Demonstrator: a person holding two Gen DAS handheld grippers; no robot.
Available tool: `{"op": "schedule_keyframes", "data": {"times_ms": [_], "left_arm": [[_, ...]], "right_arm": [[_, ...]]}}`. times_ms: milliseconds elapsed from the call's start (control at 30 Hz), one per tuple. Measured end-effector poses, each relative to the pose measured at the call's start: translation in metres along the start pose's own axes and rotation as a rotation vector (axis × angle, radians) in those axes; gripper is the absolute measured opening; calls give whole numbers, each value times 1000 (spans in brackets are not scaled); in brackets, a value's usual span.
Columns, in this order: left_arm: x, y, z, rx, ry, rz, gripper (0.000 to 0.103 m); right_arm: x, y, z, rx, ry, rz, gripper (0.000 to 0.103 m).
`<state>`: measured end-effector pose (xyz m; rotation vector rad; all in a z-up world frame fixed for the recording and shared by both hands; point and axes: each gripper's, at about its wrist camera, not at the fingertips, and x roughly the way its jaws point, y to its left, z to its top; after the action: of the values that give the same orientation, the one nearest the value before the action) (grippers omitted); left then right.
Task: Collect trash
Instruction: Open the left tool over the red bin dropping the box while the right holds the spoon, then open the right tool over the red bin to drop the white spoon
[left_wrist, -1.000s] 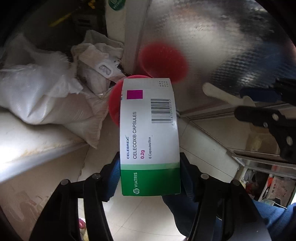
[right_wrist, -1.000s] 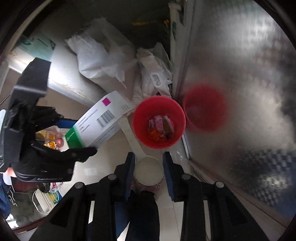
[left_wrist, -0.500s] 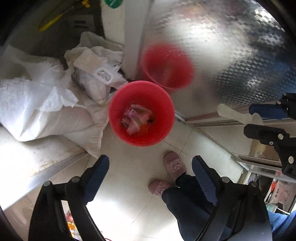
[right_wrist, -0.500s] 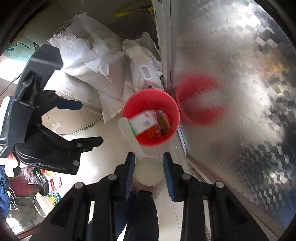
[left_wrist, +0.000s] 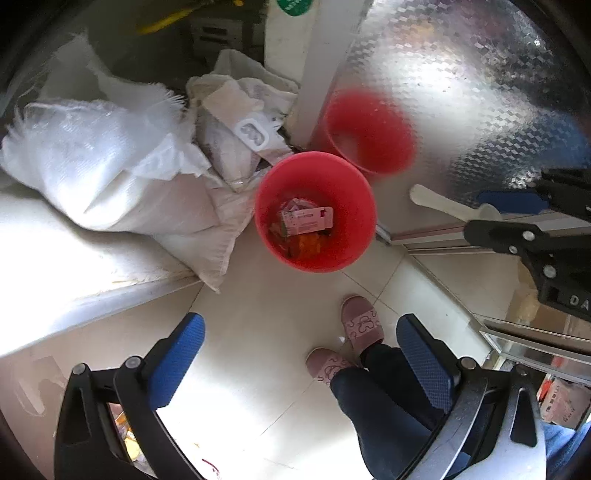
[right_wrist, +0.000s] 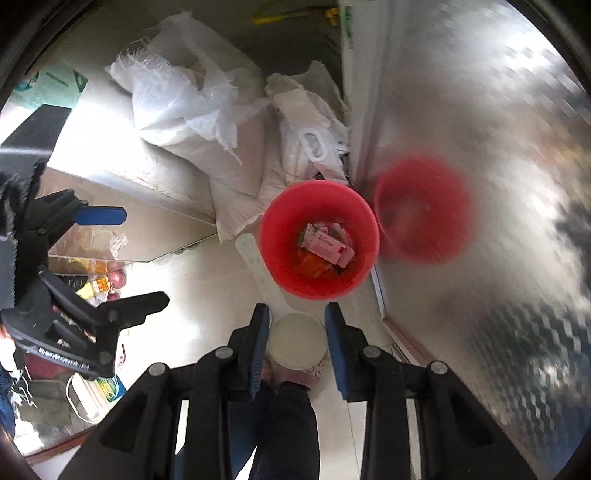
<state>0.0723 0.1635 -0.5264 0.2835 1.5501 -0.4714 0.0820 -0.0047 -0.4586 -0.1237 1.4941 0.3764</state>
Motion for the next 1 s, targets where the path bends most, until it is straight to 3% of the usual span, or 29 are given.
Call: {"op": "schedule_keyframes", "data": {"times_ms": [467, 533, 567, 600, 1000], "left_arm": [[4, 27, -25, -102, 8, 24, 103], [4, 28, -27, -105, 12, 21, 103], [3, 29, -28, -106, 12, 13, 103], [2, 29, -29, -107, 10, 7, 103], [-20, 26, -40, -106, -20, 26, 103]], "right_arm": [[29, 21, 22, -103, 15, -23, 29], [30, 21, 23, -99, 18, -36, 45], [30, 21, 22, -94, 17, -40, 68], [29, 21, 22, -89, 11, -44, 81], [7, 24, 12, -67, -25, -77, 92]]}}
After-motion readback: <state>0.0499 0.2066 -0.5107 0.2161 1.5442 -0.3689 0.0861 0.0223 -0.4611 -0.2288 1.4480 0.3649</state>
